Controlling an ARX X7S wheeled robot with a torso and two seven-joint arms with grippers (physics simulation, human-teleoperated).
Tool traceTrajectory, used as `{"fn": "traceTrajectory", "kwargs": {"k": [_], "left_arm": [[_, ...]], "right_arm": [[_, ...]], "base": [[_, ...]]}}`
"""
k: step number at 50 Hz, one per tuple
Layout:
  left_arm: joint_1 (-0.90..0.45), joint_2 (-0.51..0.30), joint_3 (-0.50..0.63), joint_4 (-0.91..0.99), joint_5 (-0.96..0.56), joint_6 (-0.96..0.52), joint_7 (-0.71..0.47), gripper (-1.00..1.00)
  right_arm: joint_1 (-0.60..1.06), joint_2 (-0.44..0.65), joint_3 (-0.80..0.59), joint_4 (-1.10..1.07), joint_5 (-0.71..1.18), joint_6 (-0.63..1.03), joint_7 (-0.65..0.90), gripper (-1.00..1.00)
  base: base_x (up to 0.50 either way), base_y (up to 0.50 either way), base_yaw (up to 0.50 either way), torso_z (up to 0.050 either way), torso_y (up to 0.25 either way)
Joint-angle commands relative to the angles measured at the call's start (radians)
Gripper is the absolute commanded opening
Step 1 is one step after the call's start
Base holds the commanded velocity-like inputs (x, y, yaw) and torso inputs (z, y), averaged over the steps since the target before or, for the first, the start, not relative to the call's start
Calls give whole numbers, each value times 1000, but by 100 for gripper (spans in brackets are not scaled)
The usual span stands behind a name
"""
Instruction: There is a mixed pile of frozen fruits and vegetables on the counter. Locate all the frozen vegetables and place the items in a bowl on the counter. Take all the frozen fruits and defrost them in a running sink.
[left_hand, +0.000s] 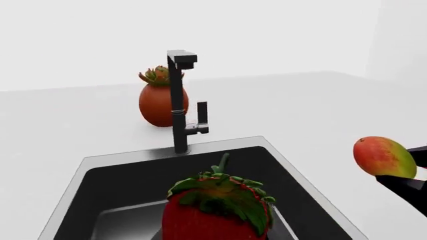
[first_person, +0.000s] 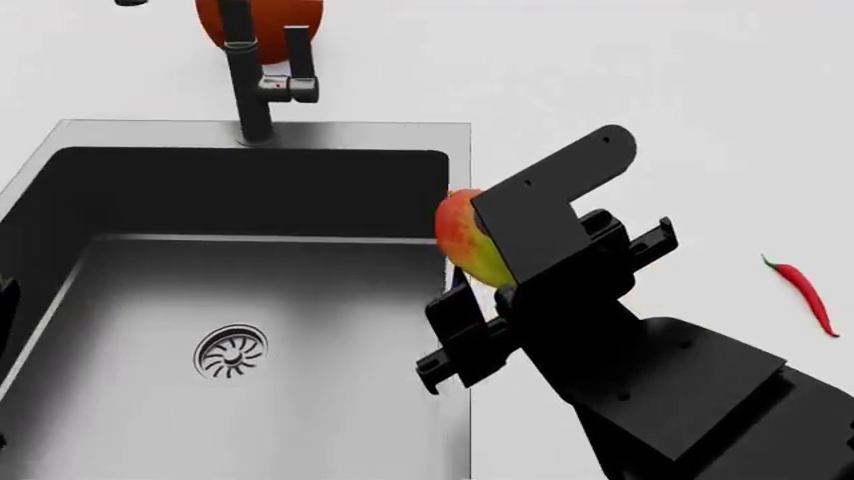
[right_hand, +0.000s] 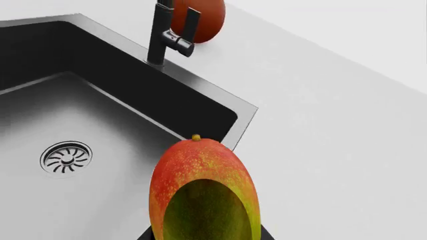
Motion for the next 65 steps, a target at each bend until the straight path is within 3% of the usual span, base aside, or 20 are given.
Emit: {"fn": "traceTrajectory", "kwargs": {"k": [1, 6, 10, 19, 27, 32, 42, 46, 61, 62, 65], "left_arm": [[-61, 28, 53, -80, 77, 20, 25, -100], [-156, 56, 124, -148, 127, 19, 43, -100], [-235, 94, 217, -265, 264, 55, 104, -100], [-328, 129, 274, -354, 318, 66, 121, -100], [-453, 229, 390, -594, 462, 153, 208, -100], [-499, 314, 449, -753, 539, 230, 254, -100], [-564, 407, 473, -1038, 633, 370, 317, -100], [-554, 417, 473, -1054, 640, 390, 318, -100], [-529, 434, 480, -1064, 653, 433, 325, -100], [-563, 514, 496, -1137, 706, 500, 276, -100], [-599, 547, 512, -1223, 757, 562, 269, -100]], "right_arm": [[2, -5, 6, 2, -13, 1, -6, -100], [9, -11, 17, 14, -7, 3, 2, -100], [16, -30, 32, 34, -2, -1, 15, -100], [37, -46, 50, 32, 14, 26, 51, -100], [104, -138, 62, 180, 3, 28, 67, -100], [144, -225, 67, 394, -43, -47, 39, -100], [241, -351, 47, 710, -120, -158, -18, -100], [268, -403, 44, 860, -150, -232, -47, -100], [256, -425, 51, 915, -153, -273, -42, -100], [255, -448, 63, 960, -153, -291, -27, -100], [252, -451, 61, 951, -149, -286, -26, -100]], "base": [[0, 500, 0, 0, 0], [0, 500, 0, 0, 0], [0, 259, 0, 0, 0], [0, 0, 0, 0, 0], [0, 0, 0, 0, 0], [0, 0, 0, 0, 0], [0, 0, 0, 0, 0], [0, 0, 0, 0, 0], [0, 422, 0, 0, 0], [0, 0, 0, 0, 0], [0, 0, 0, 0, 0]]}}
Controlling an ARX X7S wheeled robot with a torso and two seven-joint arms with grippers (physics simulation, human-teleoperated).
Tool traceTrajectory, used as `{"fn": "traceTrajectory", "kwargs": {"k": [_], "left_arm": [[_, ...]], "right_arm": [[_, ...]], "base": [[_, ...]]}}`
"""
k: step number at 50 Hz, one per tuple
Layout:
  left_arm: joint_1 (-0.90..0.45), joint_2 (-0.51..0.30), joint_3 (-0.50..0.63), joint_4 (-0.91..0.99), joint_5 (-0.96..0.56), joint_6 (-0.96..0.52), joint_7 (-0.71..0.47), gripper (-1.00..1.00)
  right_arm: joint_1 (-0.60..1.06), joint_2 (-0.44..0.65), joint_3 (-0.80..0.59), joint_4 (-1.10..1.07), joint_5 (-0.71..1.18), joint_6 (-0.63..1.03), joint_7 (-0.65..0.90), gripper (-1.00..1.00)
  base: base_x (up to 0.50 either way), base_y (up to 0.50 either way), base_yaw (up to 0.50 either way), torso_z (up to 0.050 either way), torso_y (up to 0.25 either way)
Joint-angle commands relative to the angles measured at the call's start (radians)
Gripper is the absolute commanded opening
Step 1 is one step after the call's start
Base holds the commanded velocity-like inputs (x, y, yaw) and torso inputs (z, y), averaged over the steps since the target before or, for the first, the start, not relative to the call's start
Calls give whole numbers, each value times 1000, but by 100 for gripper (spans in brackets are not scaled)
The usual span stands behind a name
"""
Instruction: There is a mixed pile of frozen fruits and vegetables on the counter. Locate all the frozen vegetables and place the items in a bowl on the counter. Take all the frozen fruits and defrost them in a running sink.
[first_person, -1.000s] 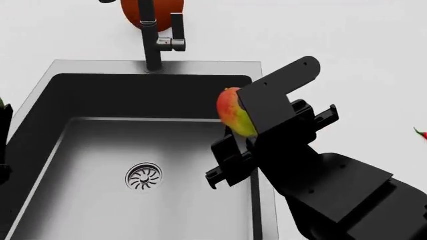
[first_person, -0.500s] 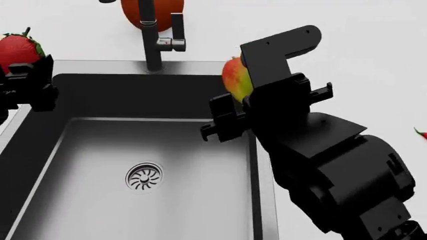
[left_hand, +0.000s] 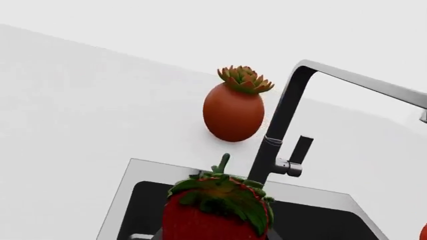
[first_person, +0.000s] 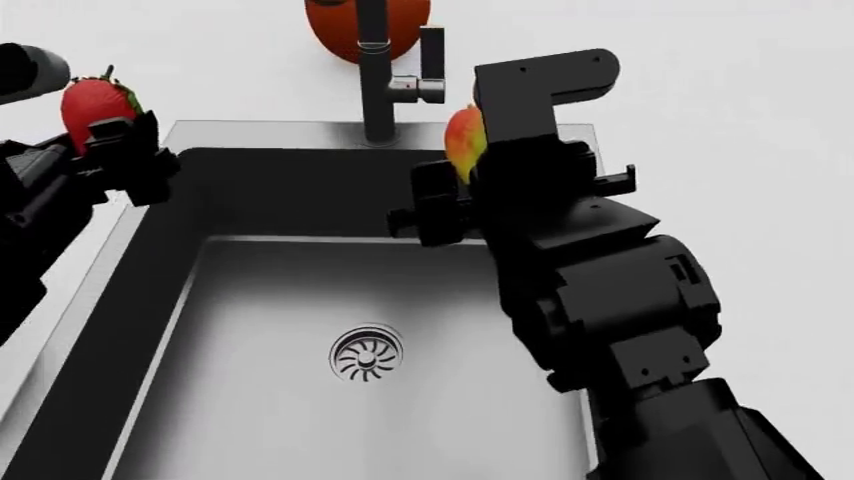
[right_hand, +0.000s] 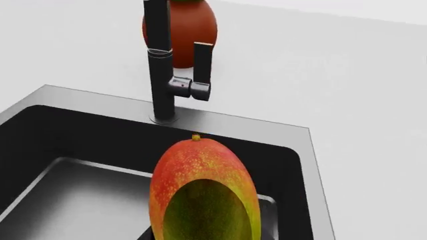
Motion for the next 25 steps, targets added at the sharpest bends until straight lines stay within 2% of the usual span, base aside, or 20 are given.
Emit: {"fn": "traceTrajectory", "kwargs": {"k": [1, 10, 19, 25], "left_arm": [[-76, 126, 33, -210, 101, 172, -51, -100], [-135, 217, 85, -400, 191, 309, -43, -100], [-261, 306, 78, -846, 242, 550, 10, -100], [-258, 314, 99, -859, 235, 569, -9, -100]], "right_arm": [[3, -40, 12, 79, -22, -31, -3, -100], [11, -70, 22, 146, -20, -67, -9, -100], [22, -93, 33, 175, -9, -65, 14, -100], [12, -94, 43, 153, 9, -43, 40, -100]], "base": [[0, 0, 0, 0, 0], [0, 0, 0, 0, 0], [0, 0, 0, 0, 0], [0, 0, 0, 0, 0]]}}
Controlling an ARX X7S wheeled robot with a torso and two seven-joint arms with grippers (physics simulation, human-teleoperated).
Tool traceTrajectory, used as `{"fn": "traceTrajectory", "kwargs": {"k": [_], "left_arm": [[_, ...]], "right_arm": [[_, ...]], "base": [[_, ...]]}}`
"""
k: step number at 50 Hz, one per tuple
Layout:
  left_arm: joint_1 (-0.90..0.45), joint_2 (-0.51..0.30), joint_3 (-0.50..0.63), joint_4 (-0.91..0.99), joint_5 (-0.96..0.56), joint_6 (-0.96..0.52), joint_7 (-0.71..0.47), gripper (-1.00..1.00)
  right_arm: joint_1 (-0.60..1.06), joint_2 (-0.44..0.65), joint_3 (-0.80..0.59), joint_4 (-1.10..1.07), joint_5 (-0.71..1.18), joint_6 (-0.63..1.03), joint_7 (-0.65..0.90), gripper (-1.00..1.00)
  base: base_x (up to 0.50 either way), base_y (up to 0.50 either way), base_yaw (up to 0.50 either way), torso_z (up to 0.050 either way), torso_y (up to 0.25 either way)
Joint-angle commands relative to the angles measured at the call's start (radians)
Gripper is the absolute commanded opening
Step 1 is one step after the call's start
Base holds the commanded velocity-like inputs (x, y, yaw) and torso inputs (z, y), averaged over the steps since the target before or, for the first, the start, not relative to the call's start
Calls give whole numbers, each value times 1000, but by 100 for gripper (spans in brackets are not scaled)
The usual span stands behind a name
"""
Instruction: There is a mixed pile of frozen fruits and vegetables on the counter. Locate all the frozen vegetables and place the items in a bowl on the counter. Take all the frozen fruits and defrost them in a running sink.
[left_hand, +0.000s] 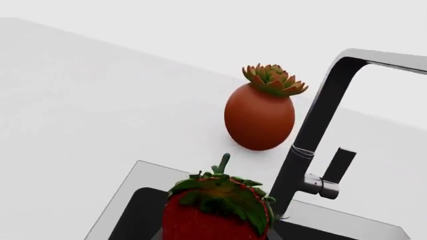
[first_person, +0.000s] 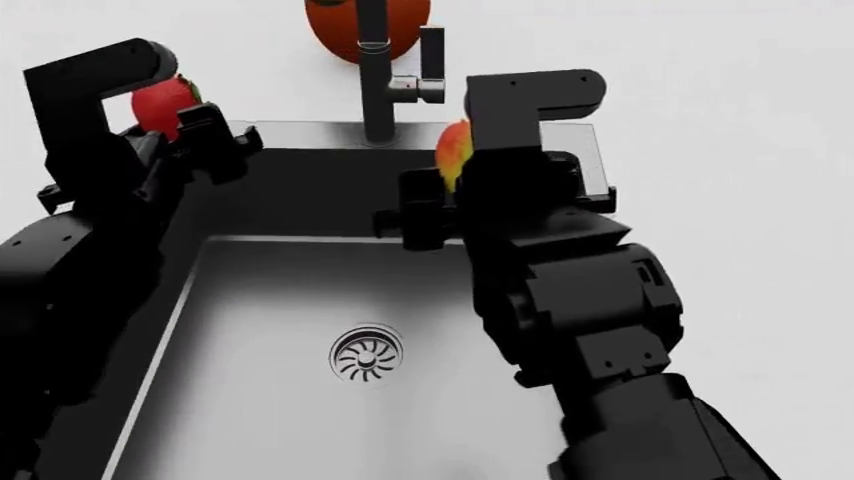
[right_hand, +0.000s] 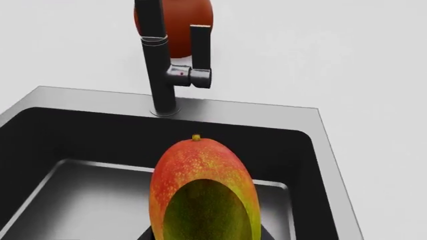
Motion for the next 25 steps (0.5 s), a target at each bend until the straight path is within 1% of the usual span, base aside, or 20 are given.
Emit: {"fn": "traceTrajectory", "kwargs": {"k": [1, 2, 4, 7, 12, 20, 25], "left_arm": [[-66, 66, 36, -229, 10, 123, -1, -100], [-74, 70, 62, -246, 4, 97, 1, -100], [-85, 71, 113, -272, -41, 93, -4, -100], [-103, 71, 200, -313, -154, 72, 10, -100], [-111, 71, 344, -335, -309, 71, -8, -100], [-114, 71, 515, -346, -490, 118, -37, -100], [-120, 71, 590, -340, -554, 134, -47, -100]], "right_arm": [[-7, -15, 14, -3, 4, 24, 20, -100], [-12, -13, 14, -16, 8, 30, 25, -100], [-19, -13, 12, -31, 12, 45, 35, -100], [-18, -20, 8, -18, 11, 38, 27, -100], [-24, -23, 5, -6, 14, 32, 21, -100], [-30, -27, 5, -16, 24, 39, 39, -100], [-33, -26, 6, -4, 27, 28, 31, -100]], "base": [[0, 0, 0, 0, 0], [0, 0, 0, 0, 0], [0, 0, 0, 0, 0], [0, 0, 0, 0, 0], [0, 0, 0, 0, 0], [0, 0, 0, 0, 0], [0, 0, 0, 0, 0]]}}
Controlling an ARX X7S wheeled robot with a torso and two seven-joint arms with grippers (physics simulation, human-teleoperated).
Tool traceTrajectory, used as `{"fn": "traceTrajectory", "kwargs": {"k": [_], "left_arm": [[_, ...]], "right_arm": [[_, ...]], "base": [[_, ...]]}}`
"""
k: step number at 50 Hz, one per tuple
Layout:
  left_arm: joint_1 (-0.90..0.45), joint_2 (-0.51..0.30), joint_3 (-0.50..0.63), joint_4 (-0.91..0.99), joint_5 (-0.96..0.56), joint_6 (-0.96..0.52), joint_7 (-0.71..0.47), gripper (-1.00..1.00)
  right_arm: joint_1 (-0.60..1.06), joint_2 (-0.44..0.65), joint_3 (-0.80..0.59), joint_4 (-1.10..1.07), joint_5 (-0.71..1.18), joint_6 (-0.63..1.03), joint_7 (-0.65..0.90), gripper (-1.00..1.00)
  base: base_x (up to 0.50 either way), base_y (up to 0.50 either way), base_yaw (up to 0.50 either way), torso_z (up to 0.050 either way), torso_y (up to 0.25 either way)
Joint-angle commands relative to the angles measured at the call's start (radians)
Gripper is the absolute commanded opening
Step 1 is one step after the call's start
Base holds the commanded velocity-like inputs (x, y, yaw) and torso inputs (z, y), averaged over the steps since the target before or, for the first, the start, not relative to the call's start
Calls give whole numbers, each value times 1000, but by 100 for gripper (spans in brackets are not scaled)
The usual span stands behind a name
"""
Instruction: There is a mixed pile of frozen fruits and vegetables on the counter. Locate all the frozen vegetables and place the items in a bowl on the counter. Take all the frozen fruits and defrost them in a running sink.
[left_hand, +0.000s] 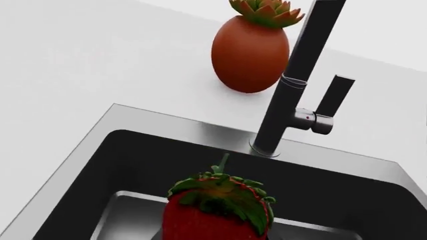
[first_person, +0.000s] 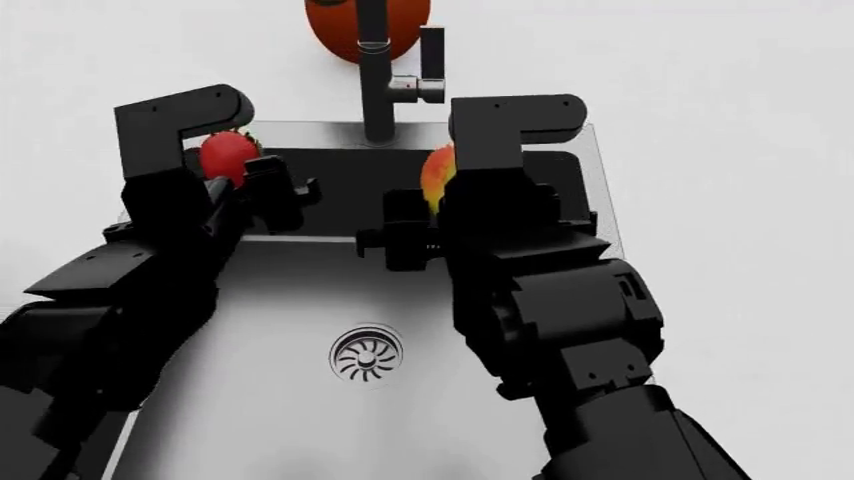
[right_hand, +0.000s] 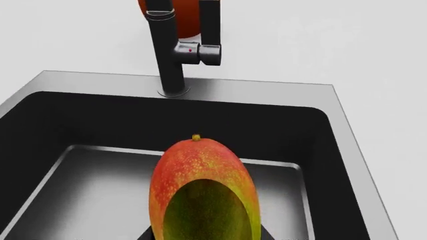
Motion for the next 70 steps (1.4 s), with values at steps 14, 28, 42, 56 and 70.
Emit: {"fn": "traceTrajectory", "kwargs": {"k": [14, 28, 42, 56, 70], "left_arm": [[-31, 5, 267, -48, -316, -70, 12, -100], [0, -100, 273, 184, -359, -117, -102, -100], [21, -205, 257, 449, -365, -106, -239, -100], [23, -198, 262, 460, -363, -109, -242, -100], [24, -199, 261, 461, -364, -107, -241, -100]], "right_arm": [[7, -16, -4, 56, 11, 20, -28, -100], [29, -42, -34, 123, 28, 85, -40, -100], [85, -67, -274, 255, 267, 61, 23, -100], [110, -67, -637, 328, 632, -43, 36, -100], [106, -67, -872, 333, 844, -99, 46, -100]], "base": [[0, 0, 0, 0, 0], [0, 0, 0, 0, 0], [0, 0, 0, 0, 0], [0, 0, 0, 0, 0], [0, 0, 0, 0, 1]]}}
